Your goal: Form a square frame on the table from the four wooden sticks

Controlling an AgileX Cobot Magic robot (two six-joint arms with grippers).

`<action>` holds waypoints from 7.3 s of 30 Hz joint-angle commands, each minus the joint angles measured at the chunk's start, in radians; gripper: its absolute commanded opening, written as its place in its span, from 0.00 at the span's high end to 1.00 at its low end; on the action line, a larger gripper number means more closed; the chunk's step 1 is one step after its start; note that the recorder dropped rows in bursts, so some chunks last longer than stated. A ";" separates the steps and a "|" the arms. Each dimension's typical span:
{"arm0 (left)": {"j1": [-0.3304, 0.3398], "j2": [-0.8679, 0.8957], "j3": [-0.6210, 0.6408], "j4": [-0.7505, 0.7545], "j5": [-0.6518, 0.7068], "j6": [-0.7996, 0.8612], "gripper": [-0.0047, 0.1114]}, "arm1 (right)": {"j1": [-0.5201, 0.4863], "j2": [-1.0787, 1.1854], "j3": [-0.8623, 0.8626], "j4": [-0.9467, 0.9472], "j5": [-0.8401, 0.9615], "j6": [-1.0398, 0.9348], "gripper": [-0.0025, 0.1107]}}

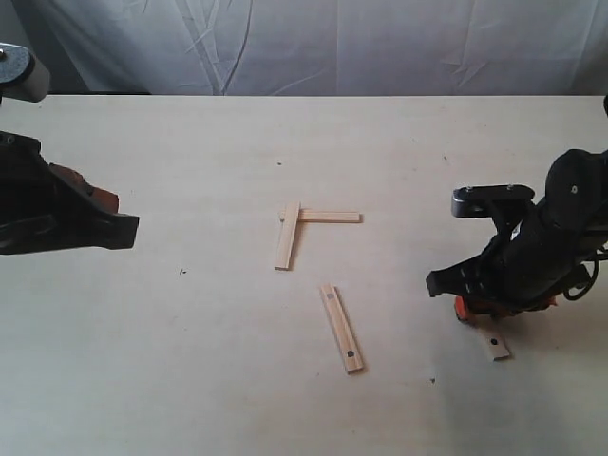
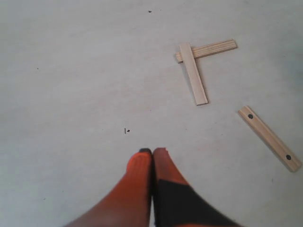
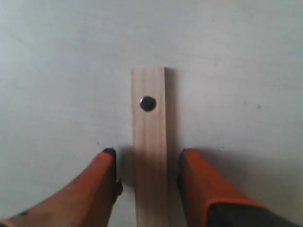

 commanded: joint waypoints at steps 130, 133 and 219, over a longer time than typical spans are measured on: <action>-0.002 -0.005 0.002 0.096 0.010 -0.033 0.96 | 0.451 0.286 -0.720 -0.256 0.328 -0.668 0.98; -0.002 -0.005 0.002 0.096 0.010 -0.033 0.96 | 0.451 0.305 -0.720 -0.253 0.321 -0.697 0.98; 0.218 -0.593 0.257 -0.209 -0.148 0.237 0.96 | 0.097 -1.392 0.258 -0.079 -0.024 -0.077 0.98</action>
